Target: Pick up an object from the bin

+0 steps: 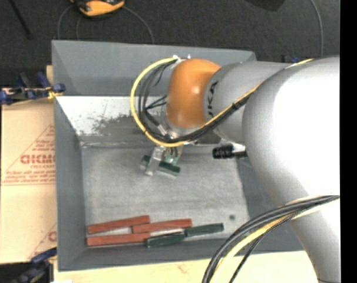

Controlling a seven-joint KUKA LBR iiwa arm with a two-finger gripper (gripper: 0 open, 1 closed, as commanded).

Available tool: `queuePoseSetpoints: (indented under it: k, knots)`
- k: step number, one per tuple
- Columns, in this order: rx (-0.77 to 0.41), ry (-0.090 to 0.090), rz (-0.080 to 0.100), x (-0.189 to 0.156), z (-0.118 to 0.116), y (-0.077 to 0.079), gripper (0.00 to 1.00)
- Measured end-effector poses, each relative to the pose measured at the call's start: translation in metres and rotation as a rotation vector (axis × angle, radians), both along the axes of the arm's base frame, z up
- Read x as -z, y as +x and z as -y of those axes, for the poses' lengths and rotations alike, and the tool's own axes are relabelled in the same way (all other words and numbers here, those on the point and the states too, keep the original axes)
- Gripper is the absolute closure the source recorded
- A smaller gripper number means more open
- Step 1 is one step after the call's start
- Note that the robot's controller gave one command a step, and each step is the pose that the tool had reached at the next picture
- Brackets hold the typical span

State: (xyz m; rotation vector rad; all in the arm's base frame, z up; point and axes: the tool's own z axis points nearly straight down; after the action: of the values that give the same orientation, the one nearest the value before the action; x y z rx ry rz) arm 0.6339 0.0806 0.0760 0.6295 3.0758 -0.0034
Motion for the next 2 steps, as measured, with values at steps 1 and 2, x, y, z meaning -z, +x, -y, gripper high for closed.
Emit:
queuePoseSetpoints:
  k: [1, 2]
  knots:
    - [0.001, 0.000, -0.008, -0.020, 0.001, -0.002, 1.00]
    - [0.000, 0.002, -0.001, -0.043, 0.000, 0.000, 1.00]
